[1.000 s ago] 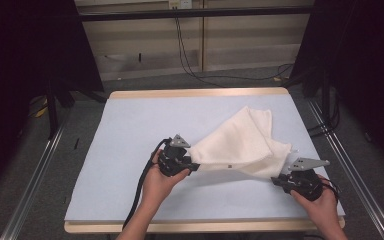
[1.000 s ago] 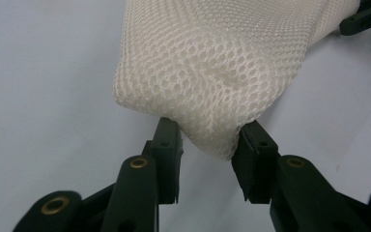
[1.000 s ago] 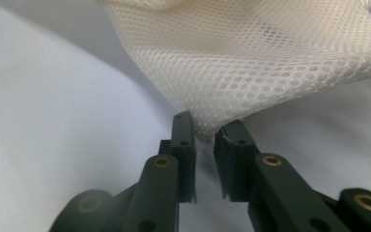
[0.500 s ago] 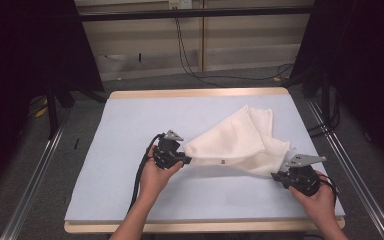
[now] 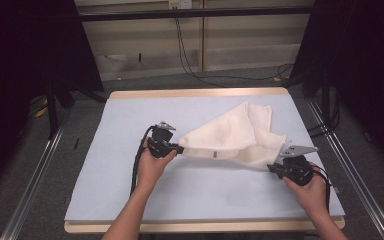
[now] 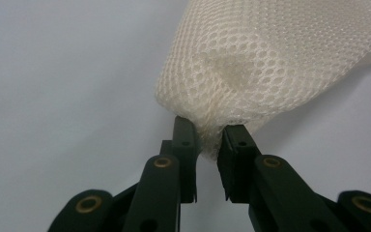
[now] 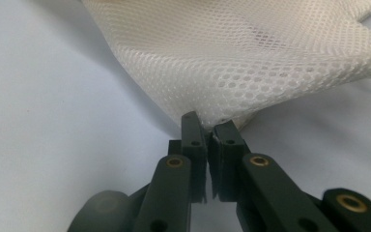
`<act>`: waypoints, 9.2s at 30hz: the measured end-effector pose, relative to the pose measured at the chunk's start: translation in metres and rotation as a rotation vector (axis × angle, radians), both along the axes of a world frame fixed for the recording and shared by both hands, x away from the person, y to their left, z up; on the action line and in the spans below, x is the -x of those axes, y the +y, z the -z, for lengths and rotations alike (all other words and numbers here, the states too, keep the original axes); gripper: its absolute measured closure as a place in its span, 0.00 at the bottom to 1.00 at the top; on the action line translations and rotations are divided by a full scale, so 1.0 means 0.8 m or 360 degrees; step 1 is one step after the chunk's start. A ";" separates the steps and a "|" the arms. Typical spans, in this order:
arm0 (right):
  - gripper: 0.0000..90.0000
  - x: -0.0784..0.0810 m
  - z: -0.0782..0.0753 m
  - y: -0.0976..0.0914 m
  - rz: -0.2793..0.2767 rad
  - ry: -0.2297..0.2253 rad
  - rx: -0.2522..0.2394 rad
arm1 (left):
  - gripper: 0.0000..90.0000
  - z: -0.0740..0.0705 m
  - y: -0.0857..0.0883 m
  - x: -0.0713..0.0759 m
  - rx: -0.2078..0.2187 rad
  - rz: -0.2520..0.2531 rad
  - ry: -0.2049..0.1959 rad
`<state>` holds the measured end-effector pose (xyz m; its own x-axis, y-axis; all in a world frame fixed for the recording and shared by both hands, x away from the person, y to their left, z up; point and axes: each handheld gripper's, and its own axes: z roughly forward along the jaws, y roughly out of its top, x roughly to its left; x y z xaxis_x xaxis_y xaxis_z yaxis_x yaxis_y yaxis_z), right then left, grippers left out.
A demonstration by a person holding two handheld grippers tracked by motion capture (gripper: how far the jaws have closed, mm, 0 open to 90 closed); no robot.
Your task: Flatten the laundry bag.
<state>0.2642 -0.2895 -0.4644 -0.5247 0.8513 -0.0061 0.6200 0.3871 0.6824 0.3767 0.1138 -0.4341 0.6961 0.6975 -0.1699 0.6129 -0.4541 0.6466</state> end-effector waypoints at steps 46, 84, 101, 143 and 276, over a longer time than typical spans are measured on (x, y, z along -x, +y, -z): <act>0.95 -0.006 0.001 0.009 -0.0009 -0.0005 0.0003 | 0.63 0.014 0.057 -0.039 0.0059 -0.0251 0.0092; 0.94 -0.006 0.004 0.007 -0.0007 0.0015 -0.0027 | 0.28 -0.032 0.018 -0.048 -0.0006 -0.0139 -0.0092; 0.93 -0.008 0.005 0.005 -0.0004 0.0024 -0.0049 | 0.32 -0.040 -0.025 -0.067 0.0010 -0.0005 -0.0151; 0.92 -0.006 0.011 0.000 0.0055 0.0056 -0.0093 | 0.96 -0.010 0.088 -0.011 0.0090 -0.0019 -0.0050; 1.00 0.011 0.006 -0.011 -0.0232 0.0021 -0.0445 | 0.60 -0.011 0.098 -0.042 0.0011 -0.0077 -0.0009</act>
